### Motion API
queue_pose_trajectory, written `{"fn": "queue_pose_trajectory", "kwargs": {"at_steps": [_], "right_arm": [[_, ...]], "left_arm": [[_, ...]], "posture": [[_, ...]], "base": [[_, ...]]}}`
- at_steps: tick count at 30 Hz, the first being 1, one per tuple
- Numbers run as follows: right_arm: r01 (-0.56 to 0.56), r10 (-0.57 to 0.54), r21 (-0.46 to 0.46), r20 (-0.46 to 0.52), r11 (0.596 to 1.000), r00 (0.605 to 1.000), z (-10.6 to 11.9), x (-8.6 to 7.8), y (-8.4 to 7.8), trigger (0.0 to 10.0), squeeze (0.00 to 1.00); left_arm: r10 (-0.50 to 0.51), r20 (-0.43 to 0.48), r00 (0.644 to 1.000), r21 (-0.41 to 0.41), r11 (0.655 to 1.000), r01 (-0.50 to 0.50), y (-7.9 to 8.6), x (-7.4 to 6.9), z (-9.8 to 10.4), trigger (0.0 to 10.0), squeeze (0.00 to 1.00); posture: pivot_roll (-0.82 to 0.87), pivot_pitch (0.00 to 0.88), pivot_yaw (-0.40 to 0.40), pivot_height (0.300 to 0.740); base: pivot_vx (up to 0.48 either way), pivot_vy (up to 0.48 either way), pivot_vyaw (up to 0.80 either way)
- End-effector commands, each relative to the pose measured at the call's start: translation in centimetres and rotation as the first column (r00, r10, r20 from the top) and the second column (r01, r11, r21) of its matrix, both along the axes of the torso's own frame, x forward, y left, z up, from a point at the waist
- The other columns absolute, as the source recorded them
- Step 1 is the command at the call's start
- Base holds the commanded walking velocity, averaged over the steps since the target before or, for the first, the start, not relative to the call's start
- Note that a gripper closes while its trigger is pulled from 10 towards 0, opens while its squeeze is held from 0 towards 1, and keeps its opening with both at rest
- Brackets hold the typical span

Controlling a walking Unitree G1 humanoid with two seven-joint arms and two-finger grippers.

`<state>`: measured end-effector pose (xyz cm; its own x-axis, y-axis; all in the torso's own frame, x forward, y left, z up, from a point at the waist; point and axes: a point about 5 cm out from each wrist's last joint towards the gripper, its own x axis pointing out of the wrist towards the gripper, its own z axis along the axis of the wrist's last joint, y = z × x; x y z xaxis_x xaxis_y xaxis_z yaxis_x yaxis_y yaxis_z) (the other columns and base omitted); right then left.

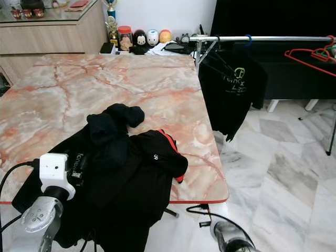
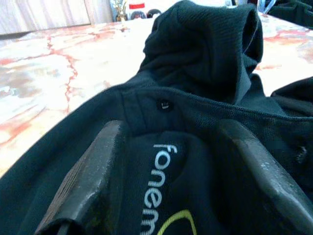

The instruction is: Hang hanger

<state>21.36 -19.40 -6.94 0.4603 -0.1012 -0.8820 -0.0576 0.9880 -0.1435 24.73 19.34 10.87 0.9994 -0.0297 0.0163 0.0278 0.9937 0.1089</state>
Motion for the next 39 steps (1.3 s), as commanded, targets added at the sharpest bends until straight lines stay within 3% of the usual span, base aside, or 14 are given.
{"fn": "queue_pose_trajectory", "kwargs": {"at_steps": [1, 15, 23, 30, 39], "right_arm": [[-0.002, 0.002, 0.006, 0.027, 1.000, 1.000, -0.1, -0.1, 0.0, 10.0, 0.00], [0.029, -0.028, -0.017, 0.049, 0.999, 0.998, -1.2, -2.5, -0.8, 10.0, 0.00], [0.034, -0.028, -0.054, 0.107, 0.998, 0.994, -1.0, -2.4, -1.3, 10.0, 0.00], [0.061, -0.055, -0.026, 0.200, 0.998, 0.978, -0.4, -1.7, -1.4, 10.0, 0.00], [0.062, -0.059, -0.009, 0.212, 0.998, 0.975, -0.3, -1.5, -1.4, 10.0, 0.00]], "left_arm": [[-0.010, 0.000, 1.000, -0.009, 1.000, 0.010, 0.0, 0.0, -0.2, 10.0, 0.00], [0.034, 0.029, 0.999, -0.033, 0.999, -0.033, -0.4, -0.5, -0.1, 10.0, 0.00], [0.032, 0.035, 0.999, -0.034, 0.999, -0.031, -0.6, -0.2, -0.1, 10.0, 0.00], [0.046, 0.055, 0.997, -0.040, 0.998, -0.044, -0.5, 0.4, 0.0, 10.0, 0.00], [0.060, 0.057, 0.997, -0.045, 0.997, -0.057, -0.4, 0.3, -0.2, 10.0, 0.00]], "posture": [[0.08, 0.000, -0.007, 0.740], [0.10, 0.000, -0.024, 0.740], [0.10, 0.000, -0.020, 0.740], [0.10, 0.000, -0.043, 0.740], [0.09, 0.000, -0.049, 0.740]], "base": [[0.000, 0.000, 0.00], [0.000, 0.000, 0.00], [0.000, 0.000, 0.00], [0.000, 0.000, 0.00], [0.000, 0.000, 0.00]]}}
